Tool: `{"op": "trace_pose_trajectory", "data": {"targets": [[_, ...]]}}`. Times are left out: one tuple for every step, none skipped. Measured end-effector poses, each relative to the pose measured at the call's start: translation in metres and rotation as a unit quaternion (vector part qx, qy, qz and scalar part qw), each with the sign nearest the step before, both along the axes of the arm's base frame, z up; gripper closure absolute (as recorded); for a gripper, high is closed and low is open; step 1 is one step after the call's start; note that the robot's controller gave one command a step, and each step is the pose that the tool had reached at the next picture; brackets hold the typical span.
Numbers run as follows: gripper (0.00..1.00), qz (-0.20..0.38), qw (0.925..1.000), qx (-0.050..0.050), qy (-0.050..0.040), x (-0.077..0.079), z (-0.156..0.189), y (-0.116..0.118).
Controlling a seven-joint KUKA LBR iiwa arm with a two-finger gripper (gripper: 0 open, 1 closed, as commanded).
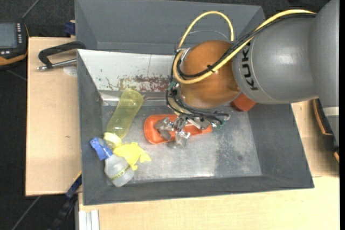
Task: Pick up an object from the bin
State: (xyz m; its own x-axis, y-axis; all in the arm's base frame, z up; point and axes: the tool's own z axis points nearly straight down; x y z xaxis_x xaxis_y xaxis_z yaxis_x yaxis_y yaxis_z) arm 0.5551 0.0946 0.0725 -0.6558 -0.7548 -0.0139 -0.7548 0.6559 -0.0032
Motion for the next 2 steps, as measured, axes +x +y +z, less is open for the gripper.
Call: {"op": "trace_pose_trajectory", "data": {"targets": [[1.00,0.001,1.0000,0.002,-0.0008,0.021,0.000,-0.002],[1.00,0.008,1.0000,0.002,-0.0017,0.040,0.053,0.002]]}}
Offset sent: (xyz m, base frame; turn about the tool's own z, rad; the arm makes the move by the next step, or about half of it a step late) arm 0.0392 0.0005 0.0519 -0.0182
